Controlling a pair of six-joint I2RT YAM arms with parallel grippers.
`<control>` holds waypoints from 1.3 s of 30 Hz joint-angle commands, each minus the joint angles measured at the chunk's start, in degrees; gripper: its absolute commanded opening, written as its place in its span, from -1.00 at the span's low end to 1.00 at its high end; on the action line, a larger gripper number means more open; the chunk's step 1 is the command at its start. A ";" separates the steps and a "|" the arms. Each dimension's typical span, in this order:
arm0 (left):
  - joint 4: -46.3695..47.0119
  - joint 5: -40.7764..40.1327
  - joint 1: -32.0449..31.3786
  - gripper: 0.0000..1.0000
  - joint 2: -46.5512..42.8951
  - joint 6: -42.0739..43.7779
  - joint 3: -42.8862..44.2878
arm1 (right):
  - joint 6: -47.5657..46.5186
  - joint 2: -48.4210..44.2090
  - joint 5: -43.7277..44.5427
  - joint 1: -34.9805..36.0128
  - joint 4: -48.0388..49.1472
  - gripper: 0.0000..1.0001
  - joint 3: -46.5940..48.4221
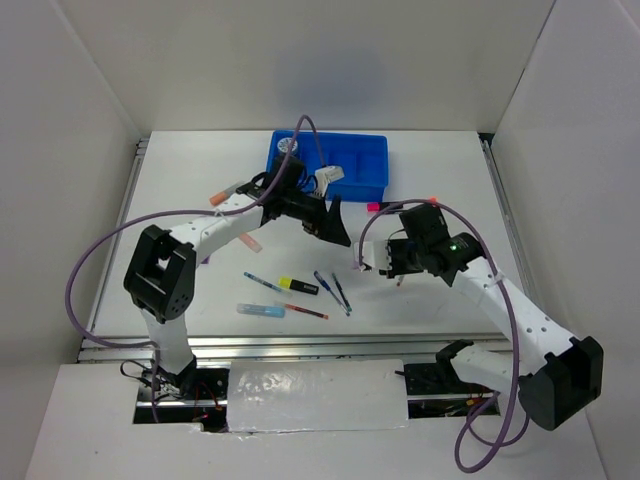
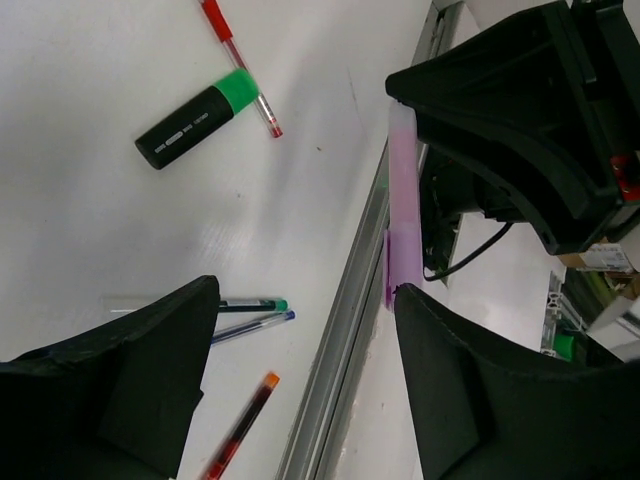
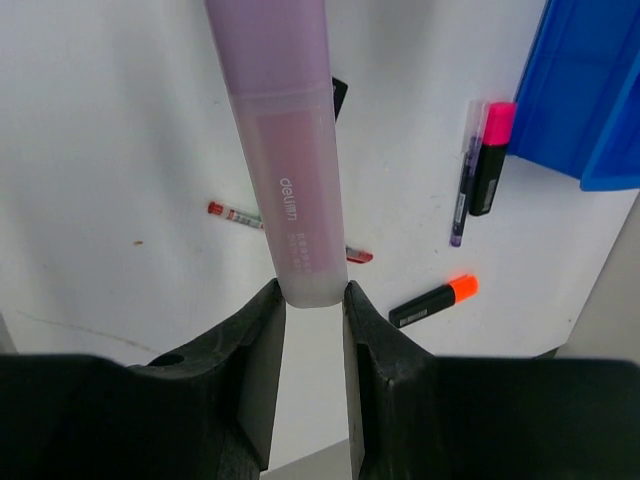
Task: Sort the stationery into containers
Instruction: Pick up the pen from the center of the board.
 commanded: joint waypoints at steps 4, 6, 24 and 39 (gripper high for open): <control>17.24 5.01 4.96 0.66 -6.72 -11.35 -8.82 | 9.34 2.35 -6.98 -0.83 -5.76 -1.00 8.81; 29.03 4.31 8.31 0.70 -8.85 -16.82 -13.82 | 12.16 1.92 -11.10 -3.11 -5.95 -1.00 8.82; 31.81 -11.32 6.22 0.63 -13.61 -25.83 -16.50 | 71.64 11.93 -41.01 -14.72 9.69 -1.00 14.27; 14.92 -23.64 -0.28 0.56 -9.13 -16.68 -1.29 | 92.59 15.28 -38.46 -13.50 19.63 -1.00 12.68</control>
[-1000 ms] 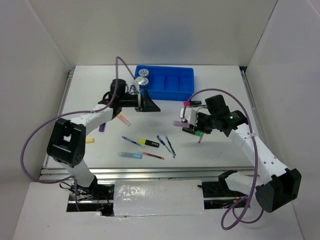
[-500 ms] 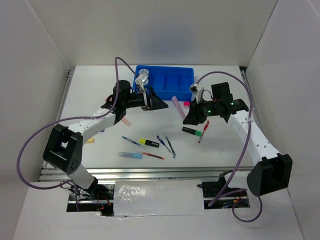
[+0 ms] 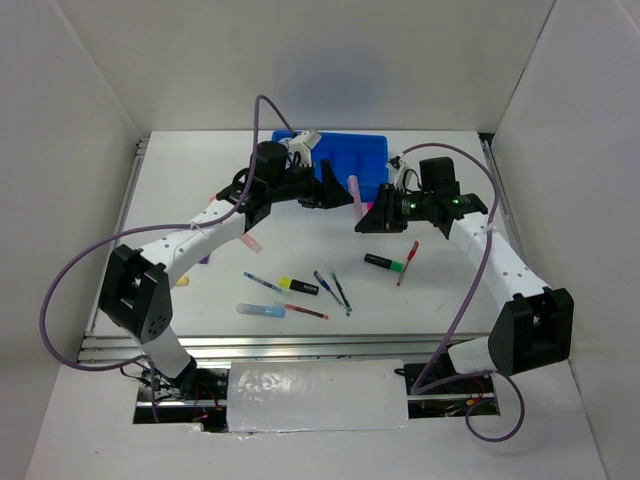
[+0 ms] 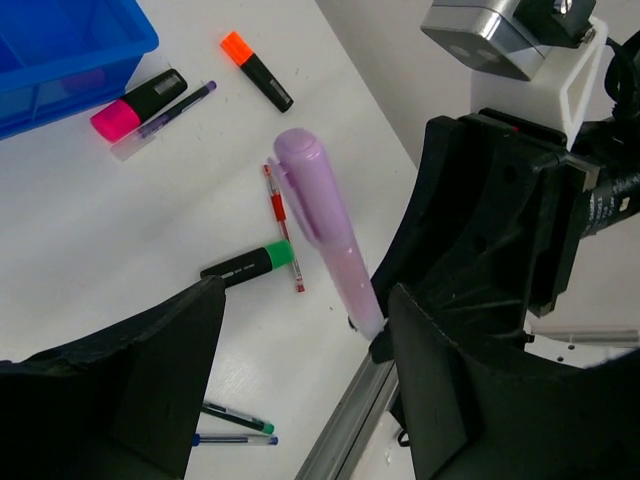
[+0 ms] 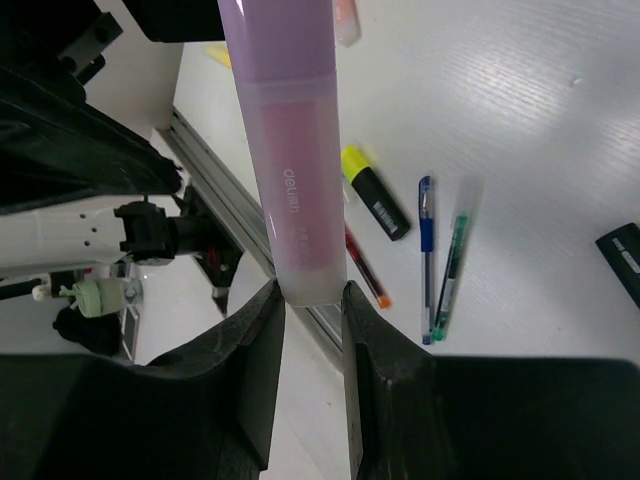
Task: Sort the stationery into containers
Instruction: Pick up the pen from the center of the board.
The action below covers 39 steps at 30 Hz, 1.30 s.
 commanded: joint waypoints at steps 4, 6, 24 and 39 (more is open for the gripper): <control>-2.81 -3.86 -1.97 0.56 2.77 2.23 5.01 | 4.56 -0.94 0.75 2.16 4.35 -1.00 0.29; -4.56 -4.04 -2.41 0.56 3.21 2.49 5.98 | 5.08 -0.50 1.02 2.42 4.35 -1.00 0.73; -1.95 -1.66 -3.56 -0.54 5.85 -0.93 6.86 | 6.50 0.90 4.98 5.50 5.15 -0.99 2.48; -13.97 -16.23 -0.48 -1.00 20.08 14.88 36.19 | -5.45 -2.60 6.91 -11.20 -3.91 0.30 5.83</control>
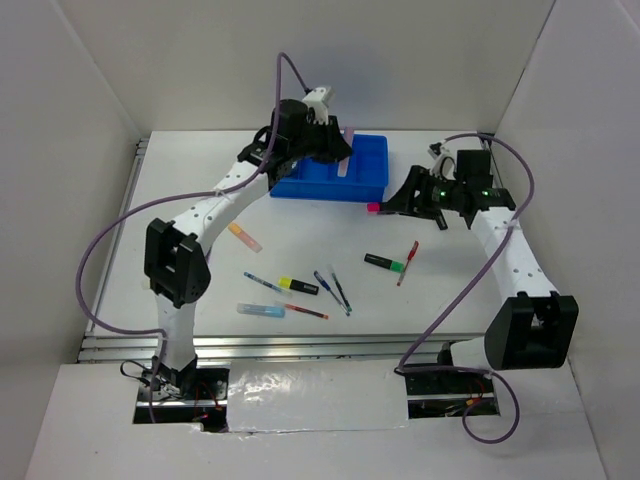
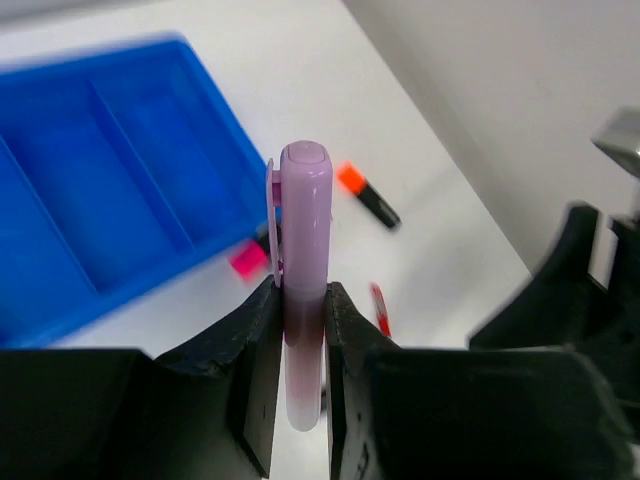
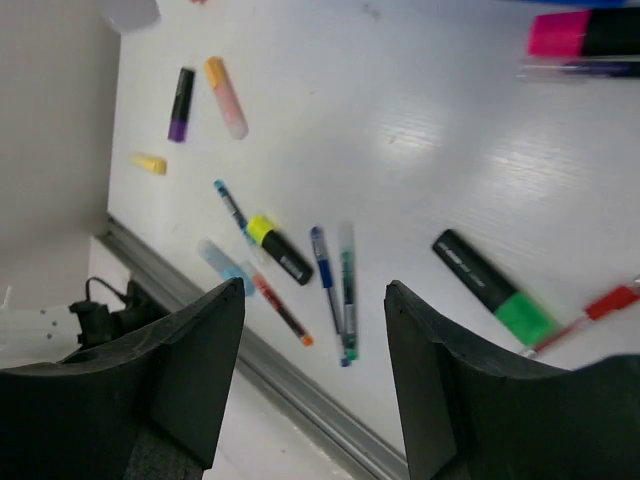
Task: Sort the stationery into containers
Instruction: Place the pen in the storage box.
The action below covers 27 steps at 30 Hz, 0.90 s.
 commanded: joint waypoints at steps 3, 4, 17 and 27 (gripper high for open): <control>2.35 -9.00 -1.25 -1.00 8.94 2.20 11.78 | -5.98 -4.40 0.81 -6.63 -2.82 0.31 1.69; 3.59 -12.76 -1.51 -1.00 11.21 0.78 12.30 | -6.08 -4.67 0.72 -7.68 -2.99 0.30 1.43; 20.30 -16.22 -2.48 -1.00 26.79 1.47 22.77 | -6.69 -6.78 0.28 -10.85 -0.53 0.27 -4.99; 26.54 -18.51 -4.68 -0.96 33.91 3.75 27.25 | -7.04 -5.81 -1.03 -11.20 -0.88 0.24 -6.13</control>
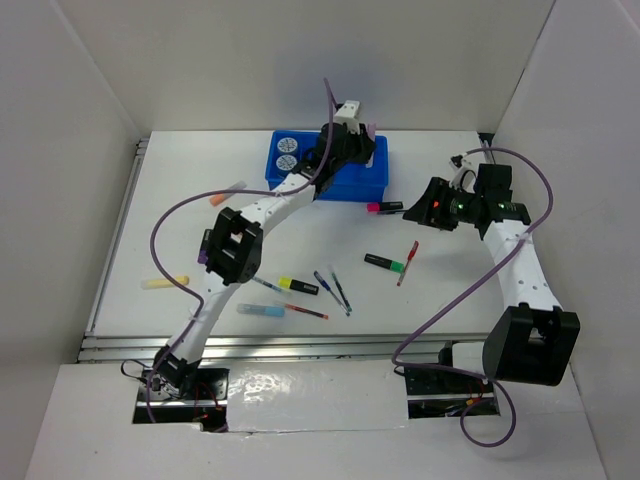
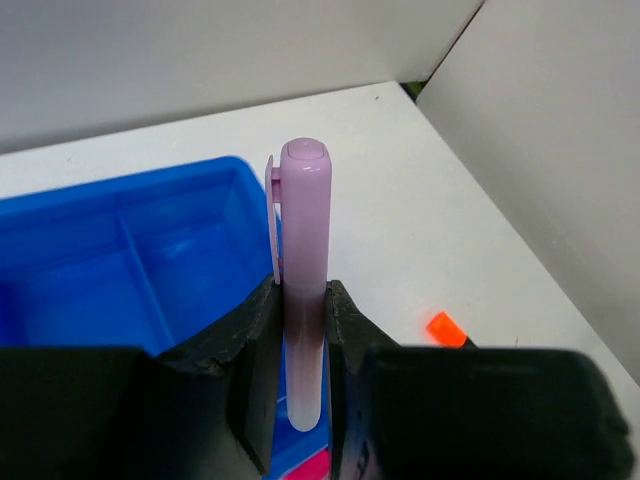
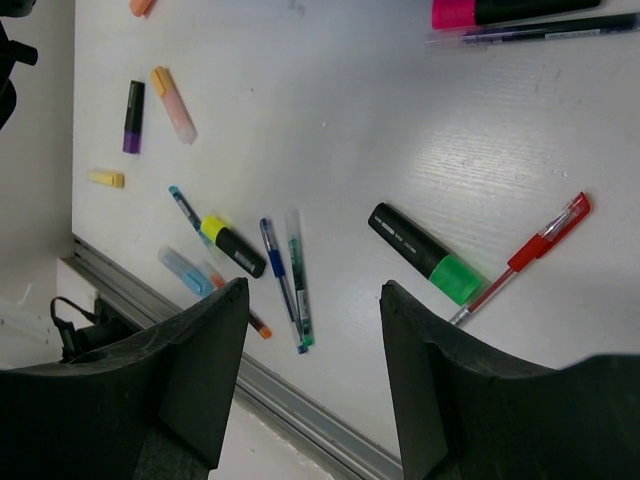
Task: Sort the stationery into containers
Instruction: Place the pen in the storage box.
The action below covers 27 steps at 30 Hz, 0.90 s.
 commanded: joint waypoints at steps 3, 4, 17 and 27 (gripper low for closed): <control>8.20 -3.17 -1.49 -0.97 3.10 3.01 1.92 | -1.23 -0.76 -1.58 -0.62 0.49 0.23 -0.51; 8.56 -3.61 -1.58 -0.97 3.88 3.19 1.91 | -1.32 -0.76 -1.76 -0.63 0.40 0.23 -0.51; 10.32 -7.57 -1.67 -0.85 9.16 4.69 4.73 | -0.88 -0.67 -3.43 -0.98 0.40 0.22 -2.01; 11.38 -7.65 -1.67 0.53 7.94 4.95 4.90 | -0.88 -0.23 -4.04 -1.06 0.23 0.21 -1.31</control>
